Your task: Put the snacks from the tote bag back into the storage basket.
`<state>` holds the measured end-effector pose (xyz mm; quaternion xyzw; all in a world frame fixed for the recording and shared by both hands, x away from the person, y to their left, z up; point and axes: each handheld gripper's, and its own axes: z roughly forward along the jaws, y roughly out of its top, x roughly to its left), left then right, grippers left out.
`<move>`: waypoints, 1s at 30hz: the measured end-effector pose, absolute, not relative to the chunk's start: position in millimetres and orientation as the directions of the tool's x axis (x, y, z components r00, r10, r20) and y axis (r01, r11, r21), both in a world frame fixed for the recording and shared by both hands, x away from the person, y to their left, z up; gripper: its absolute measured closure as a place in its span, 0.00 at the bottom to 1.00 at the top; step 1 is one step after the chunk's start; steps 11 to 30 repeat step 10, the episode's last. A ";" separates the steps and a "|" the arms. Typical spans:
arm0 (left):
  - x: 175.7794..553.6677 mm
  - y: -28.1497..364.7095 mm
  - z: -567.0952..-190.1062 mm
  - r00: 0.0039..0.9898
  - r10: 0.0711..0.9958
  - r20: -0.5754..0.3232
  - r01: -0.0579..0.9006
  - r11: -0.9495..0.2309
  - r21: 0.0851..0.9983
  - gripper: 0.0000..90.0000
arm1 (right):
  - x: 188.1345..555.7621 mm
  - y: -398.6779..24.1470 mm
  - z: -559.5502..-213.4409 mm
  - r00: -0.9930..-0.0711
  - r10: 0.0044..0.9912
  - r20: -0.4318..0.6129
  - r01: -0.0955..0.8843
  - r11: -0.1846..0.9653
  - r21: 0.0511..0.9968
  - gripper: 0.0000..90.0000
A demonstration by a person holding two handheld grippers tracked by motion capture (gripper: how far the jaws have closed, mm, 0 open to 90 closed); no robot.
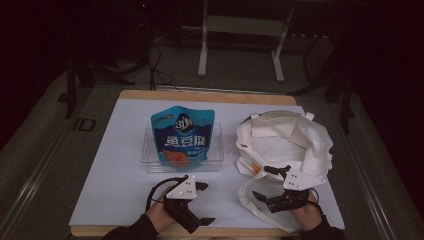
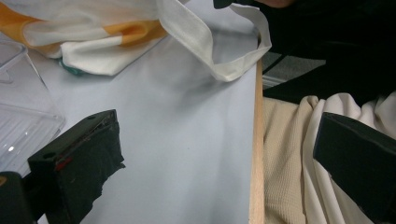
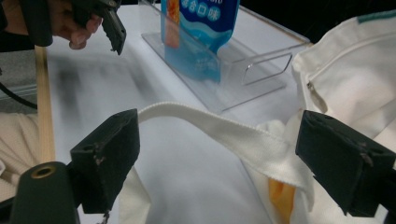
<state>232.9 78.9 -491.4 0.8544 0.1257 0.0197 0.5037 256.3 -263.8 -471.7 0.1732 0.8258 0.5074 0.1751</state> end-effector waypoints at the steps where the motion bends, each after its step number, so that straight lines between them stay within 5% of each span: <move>1: 232.8 79.1 -491.5 0.967 0.235 -0.094 0.196 -0.458 0.867 0.02 | 256.2 -264.5 -470.8 -0.878 0.465 -0.115 0.105 0.422 0.900 0.15; 30: 233.1 80.8 -490.7 0.964 0.253 -0.083 0.192 -0.446 0.874 0.02 | 258.2 -267.1 -470.2 -0.873 0.474 -0.118 0.107 0.421 0.901 0.16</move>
